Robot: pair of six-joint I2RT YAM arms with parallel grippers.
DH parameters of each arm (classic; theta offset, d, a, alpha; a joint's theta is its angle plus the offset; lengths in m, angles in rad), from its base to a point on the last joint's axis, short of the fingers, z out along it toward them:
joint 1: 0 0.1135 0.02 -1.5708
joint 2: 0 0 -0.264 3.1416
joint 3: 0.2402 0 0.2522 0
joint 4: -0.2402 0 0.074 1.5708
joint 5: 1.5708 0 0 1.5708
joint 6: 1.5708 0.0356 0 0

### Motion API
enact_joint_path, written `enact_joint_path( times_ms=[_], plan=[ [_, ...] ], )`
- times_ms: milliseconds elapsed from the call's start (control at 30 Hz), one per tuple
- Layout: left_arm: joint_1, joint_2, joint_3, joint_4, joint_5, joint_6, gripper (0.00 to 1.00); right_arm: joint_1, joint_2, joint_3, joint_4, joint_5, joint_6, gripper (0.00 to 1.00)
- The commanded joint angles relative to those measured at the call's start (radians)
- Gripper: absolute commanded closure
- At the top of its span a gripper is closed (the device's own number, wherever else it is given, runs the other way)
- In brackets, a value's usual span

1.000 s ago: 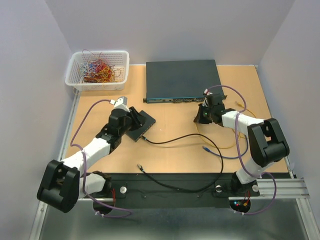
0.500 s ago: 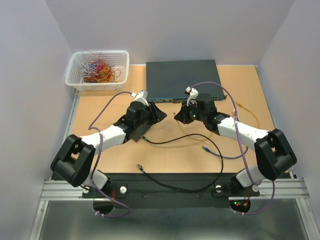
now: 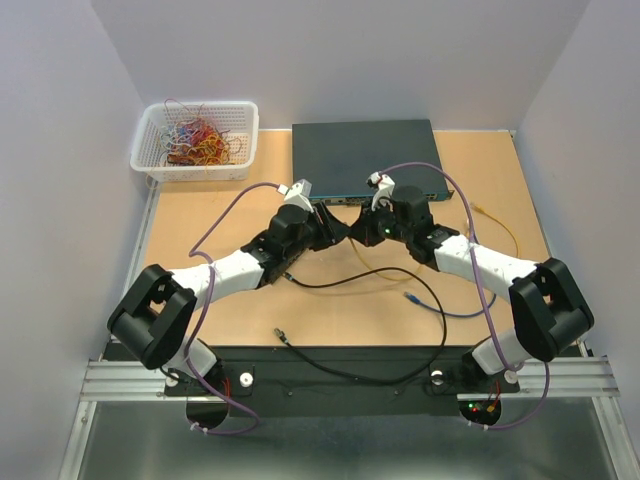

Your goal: Insert the plug into the switch port

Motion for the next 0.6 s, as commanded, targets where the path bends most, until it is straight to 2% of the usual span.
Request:
enact_joint_path(
  times_ms=[0,200,333,567],
  plan=[
    [-0.003,-0.010,0.038,0.051,-0.068,-0.011,0.46,0.013,-0.036,-0.013,0.061,-0.040,-0.018,1.00],
    [-0.003,0.013,0.053,0.051,-0.079,-0.020,0.46,0.013,-0.071,-0.027,0.064,-0.068,-0.026,0.99],
    [-0.002,-0.014,0.038,0.060,-0.146,-0.034,0.46,0.015,-0.080,-0.033,0.065,-0.072,-0.026,1.00],
    [-0.003,0.007,0.068,0.065,-0.131,-0.026,0.49,0.015,-0.077,-0.029,0.070,-0.101,-0.024,1.00]
  ],
)
